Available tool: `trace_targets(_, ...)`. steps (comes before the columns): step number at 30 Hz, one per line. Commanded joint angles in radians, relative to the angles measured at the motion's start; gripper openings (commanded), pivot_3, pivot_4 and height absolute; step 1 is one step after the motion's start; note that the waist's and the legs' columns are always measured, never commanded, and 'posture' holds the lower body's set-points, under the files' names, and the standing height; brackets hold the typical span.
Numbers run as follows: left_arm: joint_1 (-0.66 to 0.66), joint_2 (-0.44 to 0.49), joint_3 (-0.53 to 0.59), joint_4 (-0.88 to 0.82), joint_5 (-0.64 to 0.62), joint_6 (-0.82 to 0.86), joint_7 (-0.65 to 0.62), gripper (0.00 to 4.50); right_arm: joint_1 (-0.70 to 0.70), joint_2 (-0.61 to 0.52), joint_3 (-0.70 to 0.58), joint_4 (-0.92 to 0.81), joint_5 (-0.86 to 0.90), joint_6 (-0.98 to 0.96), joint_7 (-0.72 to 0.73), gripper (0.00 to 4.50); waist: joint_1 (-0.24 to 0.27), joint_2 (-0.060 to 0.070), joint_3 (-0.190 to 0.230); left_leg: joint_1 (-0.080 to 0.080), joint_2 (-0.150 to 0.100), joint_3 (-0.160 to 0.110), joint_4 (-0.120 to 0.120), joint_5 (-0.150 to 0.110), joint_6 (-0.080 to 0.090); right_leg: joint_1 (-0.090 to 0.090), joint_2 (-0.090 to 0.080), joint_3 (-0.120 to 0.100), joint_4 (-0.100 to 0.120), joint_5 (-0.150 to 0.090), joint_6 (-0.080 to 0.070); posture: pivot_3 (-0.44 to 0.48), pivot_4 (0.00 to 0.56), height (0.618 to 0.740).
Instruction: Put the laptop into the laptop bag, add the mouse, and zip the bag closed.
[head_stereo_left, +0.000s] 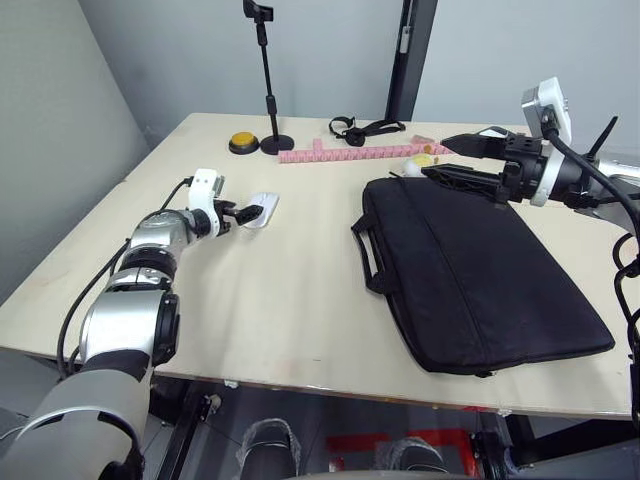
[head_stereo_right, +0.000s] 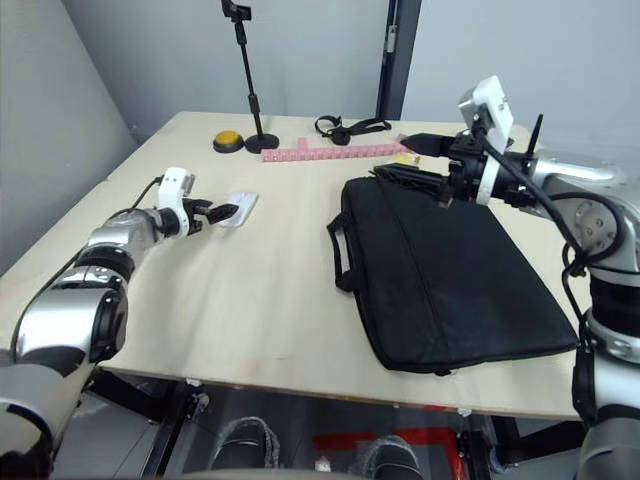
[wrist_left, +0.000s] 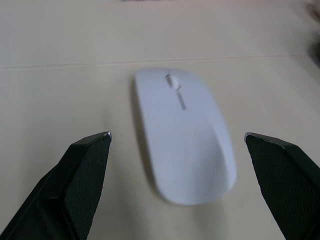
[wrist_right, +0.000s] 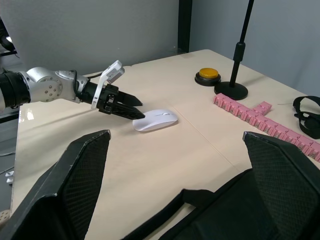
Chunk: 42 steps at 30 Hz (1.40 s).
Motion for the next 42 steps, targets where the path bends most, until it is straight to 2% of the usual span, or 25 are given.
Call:
trace_targets(1, -0.031, -0.005, 0.015, 0.02, 0.015, -0.024, 0.023, 4.5, -0.003, -0.012, -0.024, -0.041, 0.023, 0.002, -0.006, 4.46, 0.0, 0.0, 0.0, 0.0, 0.0, 0.0, 0.0, 0.0, 0.0, 0.0, 0.0, 0.0, 0.0, 0.0, 0.0, 0.0, 0.15, 0.739)
trace_targets(9, -0.044, -0.039, 0.024, 0.063, 0.046, -0.047, 0.133, 4.5, 0.02, -0.032, -0.051, -0.096, 0.054, 0.02, -0.029, 4.46, 0.001, 0.0, 0.0, 0.0, 0.0, 0.0, 0.0, 0.0, 0.0, 0.0, 0.0, 0.0, 0.0, 0.0, 0.0, 0.0, 0.15, 0.739)
trace_targets(18, -0.052, -0.087, 0.013, 0.078, 0.073, -0.065, 0.143, 4.5, 0.051, -0.052, -0.075, -0.147, 0.09, 0.033, -0.066, 4.46, 0.012, 0.0, 0.0, 0.0, -0.001, 0.0, 0.0, 0.0, 0.0, 0.0, -0.001, 0.0, 0.0, 0.0, 0.0, 0.0, 0.15, 0.739)
trace_targets(23, -0.039, -0.098, -0.004, 0.093, 0.127, -0.074, 0.246, 4.5, 0.063, -0.054, -0.078, -0.16, 0.107, 0.032, -0.086, 4.46, 0.011, 0.0, 0.0, 0.0, -0.001, 0.0, 0.0, 0.0, 0.0, 0.0, -0.001, 0.0, 0.0, 0.0, 0.0, 0.0, 0.15, 0.739)
trace_targets(31, -0.027, -0.145, 0.009, 0.098, 0.144, -0.089, 0.251, 4.5, 0.063, -0.051, -0.074, -0.16, 0.127, 0.022, -0.118, 4.46, 0.014, 0.0, 0.0, 0.001, -0.001, 0.0, 0.0, 0.0, 0.0, 0.001, -0.002, 0.0, 0.0, 0.0, 0.0, 0.0, 0.15, 0.739)
trace_targets(33, -0.022, -0.145, 0.014, 0.1, 0.148, -0.089, 0.255, 3.98, 0.064, -0.049, -0.071, -0.165, 0.127, 0.02, -0.123, 4.5, 0.015, 0.0, 0.0, 0.001, -0.002, 0.0, 0.0, 0.0, 0.0, 0.001, -0.002, 0.0, 0.0, 0.0, 0.0, 0.0, 0.15, 0.739)
trace_targets(34, -0.019, -0.142, 0.02, 0.101, 0.145, -0.085, 0.26, 3.88, 0.063, -0.045, -0.071, -0.166, 0.131, 0.019, -0.125, 4.5, 0.015, 0.0, 0.0, 0.001, -0.003, 0.0, 0.0, 0.0, 0.0, 0.001, -0.003, 0.0, 0.0, 0.0, 0.0, 0.0, 0.15, 0.739)
trace_targets(35, -0.016, -0.139, 0.026, 0.103, 0.143, -0.082, 0.262, 3.41, 0.062, -0.04, -0.072, -0.165, 0.134, 0.018, -0.129, 4.5, 0.014, 0.0, 0.0, 0.001, -0.003, 0.0, 0.0, 0.0, 0.0, 0.001, -0.003, 0.0, 0.0, 0.0, 0.0, 0.0, 0.15, 0.739)
trace_targets(37, -0.011, -0.131, 0.041, 0.105, 0.135, -0.073, 0.262, 2.8, 0.061, -0.039, -0.063, -0.164, 0.126, 0.015, -0.135, 4.5, 0.013, 0.0, 0.0, 0.001, -0.003, 0.0, 0.0, 0.0, 0.0, 0.001, -0.003, 0.0, 0.0, 0.0, 0.0, 0.0, 0.15, 0.739)
trace_targets(42, -0.008, -0.114, 0.041, 0.102, 0.153, -0.072, 0.23, 2.79, 0.061, -0.033, -0.054, -0.163, 0.13, 0.01, -0.137, 4.5, 0.011, 0.0, 0.0, 0.001, -0.003, 0.0, -0.001, 0.0, 0.0, 0.001, -0.003, 0.0, -0.001, 0.0, 0.0, 0.0, 0.15, 0.739)
